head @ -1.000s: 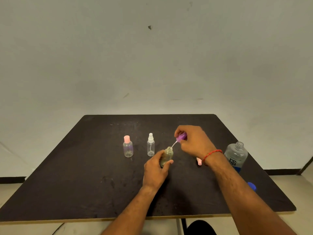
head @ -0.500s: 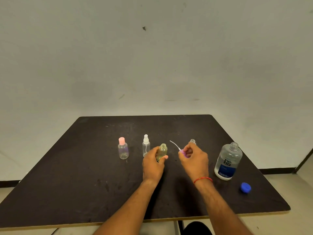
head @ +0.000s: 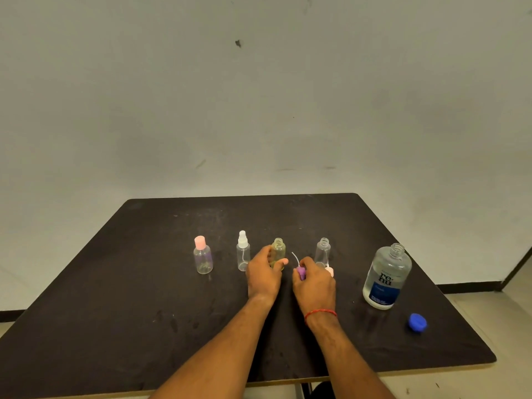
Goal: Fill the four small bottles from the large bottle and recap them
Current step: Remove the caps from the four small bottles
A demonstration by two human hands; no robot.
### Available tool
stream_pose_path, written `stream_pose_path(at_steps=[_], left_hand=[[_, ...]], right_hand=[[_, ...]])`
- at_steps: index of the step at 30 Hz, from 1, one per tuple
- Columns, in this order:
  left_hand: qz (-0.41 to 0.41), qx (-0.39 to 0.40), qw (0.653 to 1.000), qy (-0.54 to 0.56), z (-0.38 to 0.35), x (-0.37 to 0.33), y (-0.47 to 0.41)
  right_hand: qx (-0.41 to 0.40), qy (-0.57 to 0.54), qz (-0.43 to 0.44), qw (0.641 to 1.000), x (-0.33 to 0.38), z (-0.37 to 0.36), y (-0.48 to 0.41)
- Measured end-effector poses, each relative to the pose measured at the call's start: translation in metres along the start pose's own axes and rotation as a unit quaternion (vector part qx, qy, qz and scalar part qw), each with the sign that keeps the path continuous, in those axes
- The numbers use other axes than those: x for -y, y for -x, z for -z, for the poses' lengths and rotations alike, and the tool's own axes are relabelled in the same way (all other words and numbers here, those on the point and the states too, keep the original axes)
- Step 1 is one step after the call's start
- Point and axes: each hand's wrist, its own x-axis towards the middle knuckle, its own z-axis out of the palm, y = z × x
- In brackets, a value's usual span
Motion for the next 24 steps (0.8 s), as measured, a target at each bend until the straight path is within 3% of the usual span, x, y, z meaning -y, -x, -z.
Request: stream_pose_path(at_steps=[24], left_hand=[[-0.024,-0.013,1.0,-0.011,-0.0002,0.0022,0.0049]], right_hand=[[0.022,0.011,0.027,0.999,0.0019,-0.0009,-0.002]])
